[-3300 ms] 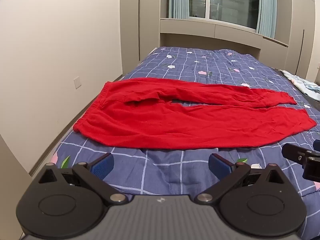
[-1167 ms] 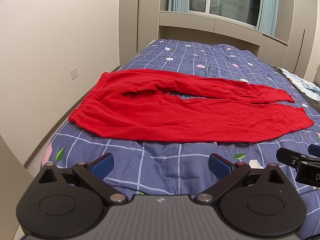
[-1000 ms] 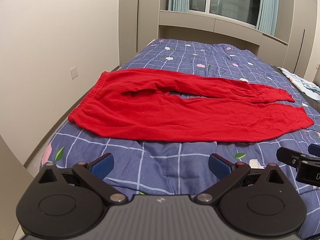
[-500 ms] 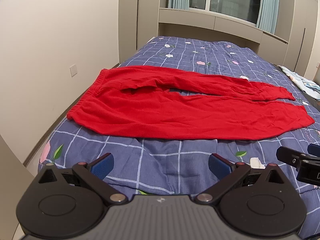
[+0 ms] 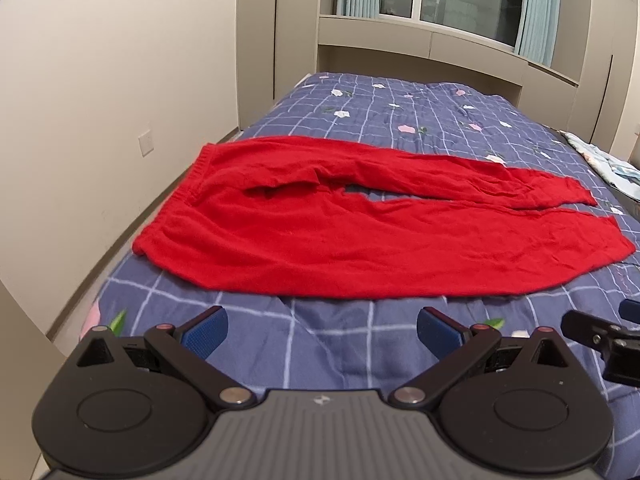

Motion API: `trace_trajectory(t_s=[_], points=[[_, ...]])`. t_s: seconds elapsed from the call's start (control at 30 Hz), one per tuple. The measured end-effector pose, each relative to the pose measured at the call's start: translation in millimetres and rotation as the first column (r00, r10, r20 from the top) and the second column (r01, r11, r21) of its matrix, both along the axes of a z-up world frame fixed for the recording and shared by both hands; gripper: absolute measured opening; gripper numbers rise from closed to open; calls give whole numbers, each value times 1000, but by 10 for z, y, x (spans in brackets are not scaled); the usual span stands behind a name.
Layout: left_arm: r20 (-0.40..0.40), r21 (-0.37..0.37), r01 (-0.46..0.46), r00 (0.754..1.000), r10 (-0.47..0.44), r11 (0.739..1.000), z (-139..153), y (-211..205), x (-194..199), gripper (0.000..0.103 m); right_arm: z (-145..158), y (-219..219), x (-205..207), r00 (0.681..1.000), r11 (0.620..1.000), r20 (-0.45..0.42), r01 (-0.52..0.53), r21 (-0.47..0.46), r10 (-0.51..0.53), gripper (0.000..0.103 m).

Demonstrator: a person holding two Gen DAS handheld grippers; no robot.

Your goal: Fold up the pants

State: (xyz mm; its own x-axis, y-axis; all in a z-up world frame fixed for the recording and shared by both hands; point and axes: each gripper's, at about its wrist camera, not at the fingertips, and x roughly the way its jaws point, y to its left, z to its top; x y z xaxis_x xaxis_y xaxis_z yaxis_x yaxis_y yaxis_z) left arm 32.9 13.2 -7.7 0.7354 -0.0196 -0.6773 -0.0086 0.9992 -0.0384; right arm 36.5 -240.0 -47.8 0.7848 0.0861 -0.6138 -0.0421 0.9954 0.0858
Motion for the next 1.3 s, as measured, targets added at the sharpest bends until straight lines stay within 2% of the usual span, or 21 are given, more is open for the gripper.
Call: trace_trajectory(t_s=[0.3,0.47,0.73,0.97,1.13,1.3], points=[[16,51,-33,999,32,998,187,224,406,103,76,19,235,999,999,7,-50,-5,50,103],[26,125,-43,999,40,991,322,285,637,103,134,27,415,997,997,17,-72,-14,72,103],[35,157,-64,998,60,985,458,386,984,103,209,23,709,986,991,99,-128,-47,132,103],[28,165,-55,998,51,985,393,468,1309,103,238,-66,1044,983,989,123,-125,-77,134,103],[14,168,-60,998,58,984,317,553,1596,103,200,-155,1356,989,992,90,-109,-59,114,103],[31,175,-40,999,35,984,276,692,1936,103,159,-209,1745,972,978,106,-204,-44,207,103]])
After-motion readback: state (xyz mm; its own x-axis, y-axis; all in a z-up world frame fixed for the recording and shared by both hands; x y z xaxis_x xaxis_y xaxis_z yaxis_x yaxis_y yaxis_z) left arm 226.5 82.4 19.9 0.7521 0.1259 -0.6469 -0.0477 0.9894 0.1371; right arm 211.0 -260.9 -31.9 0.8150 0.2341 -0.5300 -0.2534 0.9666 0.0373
